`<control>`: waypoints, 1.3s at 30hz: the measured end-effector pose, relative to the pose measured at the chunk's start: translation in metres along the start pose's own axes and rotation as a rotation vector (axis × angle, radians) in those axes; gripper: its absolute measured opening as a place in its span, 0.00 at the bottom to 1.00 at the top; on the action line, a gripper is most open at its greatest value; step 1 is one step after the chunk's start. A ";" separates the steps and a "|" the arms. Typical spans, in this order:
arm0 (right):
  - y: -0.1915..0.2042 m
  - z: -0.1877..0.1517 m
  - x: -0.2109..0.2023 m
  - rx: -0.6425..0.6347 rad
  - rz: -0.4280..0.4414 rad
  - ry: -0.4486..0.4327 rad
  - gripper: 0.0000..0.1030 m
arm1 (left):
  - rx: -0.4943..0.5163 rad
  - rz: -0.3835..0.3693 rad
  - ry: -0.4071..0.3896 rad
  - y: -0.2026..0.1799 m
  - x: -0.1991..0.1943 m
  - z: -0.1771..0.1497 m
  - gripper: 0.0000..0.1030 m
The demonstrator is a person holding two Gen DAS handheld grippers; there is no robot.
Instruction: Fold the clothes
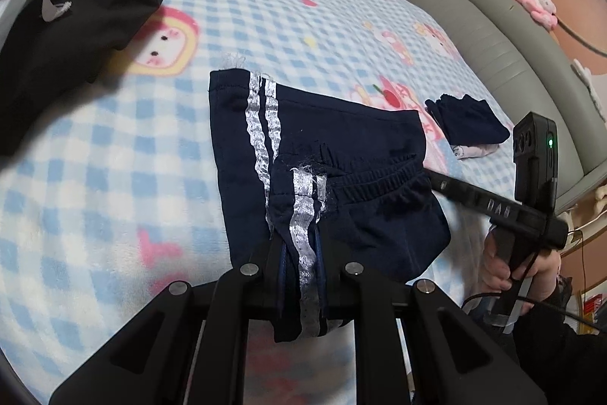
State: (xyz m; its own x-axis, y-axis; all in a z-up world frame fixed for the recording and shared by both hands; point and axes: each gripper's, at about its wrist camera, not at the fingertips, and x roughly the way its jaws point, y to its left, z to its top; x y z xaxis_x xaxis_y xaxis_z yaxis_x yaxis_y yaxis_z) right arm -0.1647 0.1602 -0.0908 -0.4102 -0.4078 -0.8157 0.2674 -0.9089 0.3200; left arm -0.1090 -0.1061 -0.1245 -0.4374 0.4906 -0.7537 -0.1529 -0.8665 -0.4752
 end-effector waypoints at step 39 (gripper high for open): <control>0.036 0.042 0.042 -0.106 0.007 0.007 0.28 | -0.089 0.020 -0.030 0.025 0.019 0.070 0.20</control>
State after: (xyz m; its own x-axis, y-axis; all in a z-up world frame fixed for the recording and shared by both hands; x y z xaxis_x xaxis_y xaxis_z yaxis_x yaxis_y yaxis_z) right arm -0.2083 0.1064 -0.0933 -0.4019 -0.4129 -0.8173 0.3608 -0.8918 0.2731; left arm -0.1827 -0.1247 -0.1191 -0.4662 0.4688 -0.7502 -0.0654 -0.8640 -0.4993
